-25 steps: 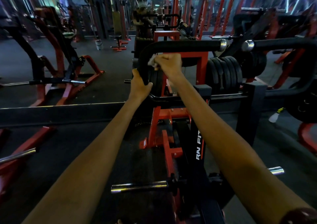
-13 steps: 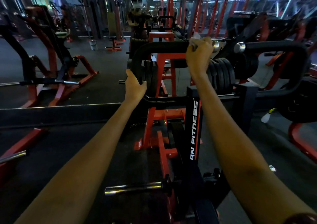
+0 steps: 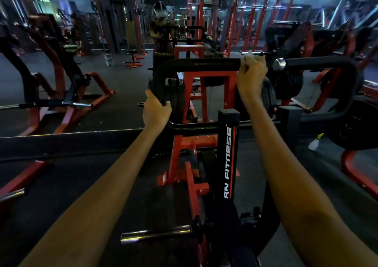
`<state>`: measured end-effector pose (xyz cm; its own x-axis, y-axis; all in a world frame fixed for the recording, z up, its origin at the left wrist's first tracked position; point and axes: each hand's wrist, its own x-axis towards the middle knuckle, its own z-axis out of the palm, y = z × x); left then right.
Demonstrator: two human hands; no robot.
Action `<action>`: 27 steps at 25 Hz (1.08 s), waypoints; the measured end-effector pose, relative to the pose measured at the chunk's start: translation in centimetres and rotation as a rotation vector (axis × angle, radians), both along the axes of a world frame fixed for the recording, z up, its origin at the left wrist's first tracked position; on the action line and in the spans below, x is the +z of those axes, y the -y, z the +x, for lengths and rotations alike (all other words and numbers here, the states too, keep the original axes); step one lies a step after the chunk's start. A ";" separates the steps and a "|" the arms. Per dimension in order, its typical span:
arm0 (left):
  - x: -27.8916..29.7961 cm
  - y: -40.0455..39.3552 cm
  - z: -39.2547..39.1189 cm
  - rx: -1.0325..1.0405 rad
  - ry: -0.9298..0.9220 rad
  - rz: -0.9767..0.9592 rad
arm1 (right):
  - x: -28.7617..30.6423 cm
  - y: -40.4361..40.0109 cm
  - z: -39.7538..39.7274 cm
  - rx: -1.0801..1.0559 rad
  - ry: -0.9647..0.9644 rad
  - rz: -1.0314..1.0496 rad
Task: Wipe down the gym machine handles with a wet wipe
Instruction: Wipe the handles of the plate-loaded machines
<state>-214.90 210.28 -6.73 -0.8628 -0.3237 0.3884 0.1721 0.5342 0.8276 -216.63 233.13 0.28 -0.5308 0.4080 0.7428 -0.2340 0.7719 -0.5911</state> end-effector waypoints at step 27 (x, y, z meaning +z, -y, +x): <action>4.4 1.7 -1.7 -0.276 -0.076 -0.107 | 0.3 2.9 -0.1 0.132 0.034 0.364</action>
